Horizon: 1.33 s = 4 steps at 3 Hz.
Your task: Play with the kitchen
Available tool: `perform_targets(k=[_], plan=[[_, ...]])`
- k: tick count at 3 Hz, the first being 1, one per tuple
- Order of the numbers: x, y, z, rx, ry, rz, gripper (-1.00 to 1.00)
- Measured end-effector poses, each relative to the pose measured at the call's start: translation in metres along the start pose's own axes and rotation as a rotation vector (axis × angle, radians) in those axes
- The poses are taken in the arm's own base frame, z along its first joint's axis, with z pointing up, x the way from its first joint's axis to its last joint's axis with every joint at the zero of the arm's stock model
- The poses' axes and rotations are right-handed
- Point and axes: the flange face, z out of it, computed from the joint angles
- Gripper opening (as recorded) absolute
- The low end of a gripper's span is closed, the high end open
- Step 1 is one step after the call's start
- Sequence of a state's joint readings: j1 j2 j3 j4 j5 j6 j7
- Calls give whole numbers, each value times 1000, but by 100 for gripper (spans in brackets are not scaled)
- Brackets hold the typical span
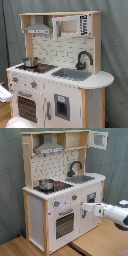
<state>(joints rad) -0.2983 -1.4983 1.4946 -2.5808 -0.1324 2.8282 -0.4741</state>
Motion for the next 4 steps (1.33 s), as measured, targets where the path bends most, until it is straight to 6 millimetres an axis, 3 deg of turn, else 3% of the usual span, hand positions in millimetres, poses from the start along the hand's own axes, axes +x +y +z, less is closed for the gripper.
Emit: perform_targets(k=[2, 4], plan=[[40, 29, -22, -32, 35, 173, 100], [63, 27, -12, -24, 38, 374, 100]])
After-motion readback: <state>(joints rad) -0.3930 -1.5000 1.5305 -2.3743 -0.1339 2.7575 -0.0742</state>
